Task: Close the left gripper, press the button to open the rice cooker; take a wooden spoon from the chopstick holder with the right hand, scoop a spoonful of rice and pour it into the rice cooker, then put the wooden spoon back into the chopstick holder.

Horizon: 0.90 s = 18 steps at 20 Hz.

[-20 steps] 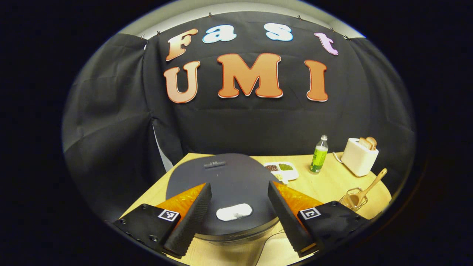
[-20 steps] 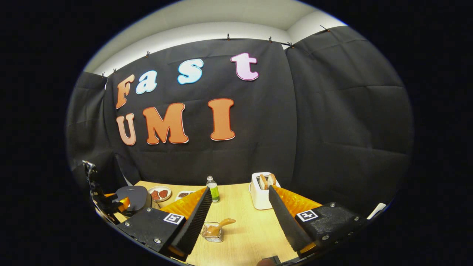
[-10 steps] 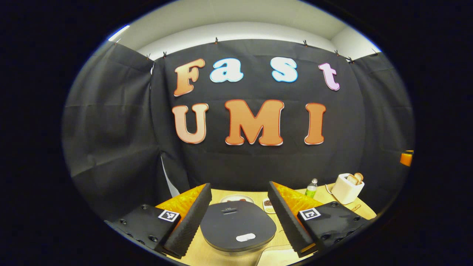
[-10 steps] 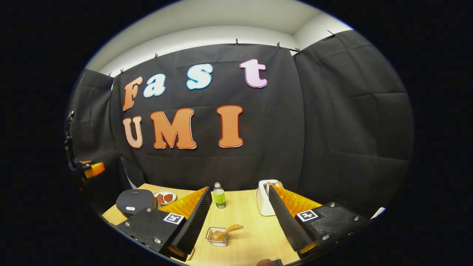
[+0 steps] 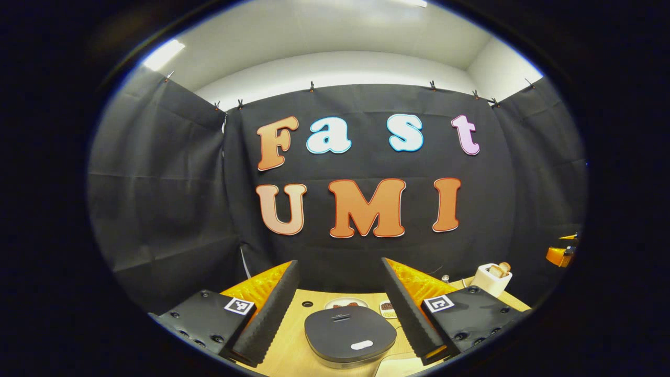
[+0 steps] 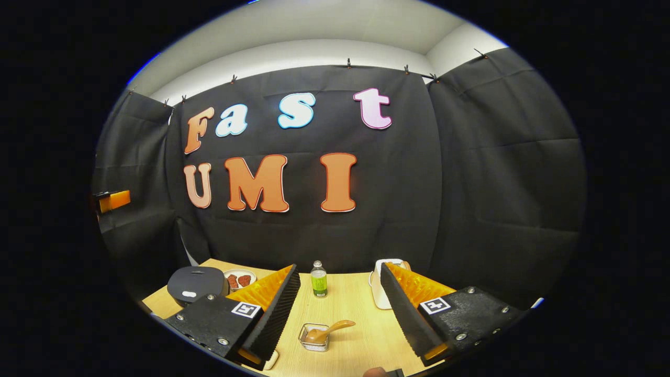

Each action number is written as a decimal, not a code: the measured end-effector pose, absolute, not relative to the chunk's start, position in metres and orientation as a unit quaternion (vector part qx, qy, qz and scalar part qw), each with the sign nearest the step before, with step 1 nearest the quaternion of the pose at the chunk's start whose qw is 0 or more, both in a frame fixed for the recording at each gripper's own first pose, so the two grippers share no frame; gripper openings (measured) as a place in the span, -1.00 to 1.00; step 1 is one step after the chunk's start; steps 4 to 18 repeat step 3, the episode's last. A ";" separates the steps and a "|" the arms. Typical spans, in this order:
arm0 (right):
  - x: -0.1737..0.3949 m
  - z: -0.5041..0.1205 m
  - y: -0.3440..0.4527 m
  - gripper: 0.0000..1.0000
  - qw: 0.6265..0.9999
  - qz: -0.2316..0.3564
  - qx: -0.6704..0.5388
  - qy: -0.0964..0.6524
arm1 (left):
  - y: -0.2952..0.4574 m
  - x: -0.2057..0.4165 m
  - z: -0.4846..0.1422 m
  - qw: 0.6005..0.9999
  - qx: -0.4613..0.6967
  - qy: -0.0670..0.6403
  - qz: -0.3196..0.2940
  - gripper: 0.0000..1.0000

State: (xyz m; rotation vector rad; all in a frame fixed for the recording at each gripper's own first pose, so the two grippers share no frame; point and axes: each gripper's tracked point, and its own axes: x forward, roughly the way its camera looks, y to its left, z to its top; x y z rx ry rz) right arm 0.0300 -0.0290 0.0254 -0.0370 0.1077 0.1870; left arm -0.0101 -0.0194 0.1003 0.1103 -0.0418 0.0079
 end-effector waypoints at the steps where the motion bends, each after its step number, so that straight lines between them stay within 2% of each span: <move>1: 0.030 0.024 -0.028 0.89 0.994 0.095 -0.018 0.054 | -0.019 -0.011 0.100 0.998 0.054 -0.020 0.005 0.99; 18: 0.030 0.025 -0.030 0.89 0.994 0.096 -0.016 0.054 | -0.019 -0.011 0.097 0.998 0.053 -0.019 0.006 1.00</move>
